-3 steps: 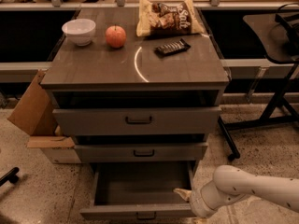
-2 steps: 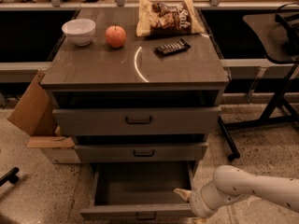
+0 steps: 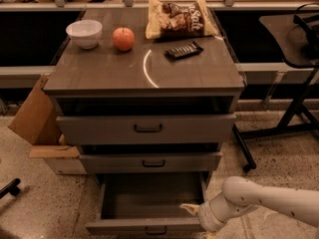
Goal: Close bottom drawer
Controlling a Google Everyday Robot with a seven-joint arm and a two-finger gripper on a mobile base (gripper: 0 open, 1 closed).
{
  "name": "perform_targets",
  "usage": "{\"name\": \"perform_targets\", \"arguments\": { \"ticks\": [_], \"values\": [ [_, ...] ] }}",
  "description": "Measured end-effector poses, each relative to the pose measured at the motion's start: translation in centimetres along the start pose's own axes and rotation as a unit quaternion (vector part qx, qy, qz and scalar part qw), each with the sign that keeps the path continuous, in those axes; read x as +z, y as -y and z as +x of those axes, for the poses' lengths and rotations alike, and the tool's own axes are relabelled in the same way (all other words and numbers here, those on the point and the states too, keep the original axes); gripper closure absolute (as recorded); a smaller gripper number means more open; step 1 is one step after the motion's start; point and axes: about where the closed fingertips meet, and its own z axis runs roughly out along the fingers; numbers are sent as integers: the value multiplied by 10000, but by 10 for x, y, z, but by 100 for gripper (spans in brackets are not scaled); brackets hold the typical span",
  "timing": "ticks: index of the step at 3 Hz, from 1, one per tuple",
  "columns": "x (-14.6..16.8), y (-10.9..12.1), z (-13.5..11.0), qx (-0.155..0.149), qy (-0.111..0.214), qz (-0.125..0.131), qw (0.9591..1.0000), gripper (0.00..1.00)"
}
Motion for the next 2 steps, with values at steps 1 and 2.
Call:
{"name": "perform_targets", "arguments": {
  "ticks": [1, 2],
  "values": [
    [25, 6, 15, -174, 267, -89, 9995, 18],
    [43, 10, 25, -249, 486, -124, 9984, 42]
  ]
}}
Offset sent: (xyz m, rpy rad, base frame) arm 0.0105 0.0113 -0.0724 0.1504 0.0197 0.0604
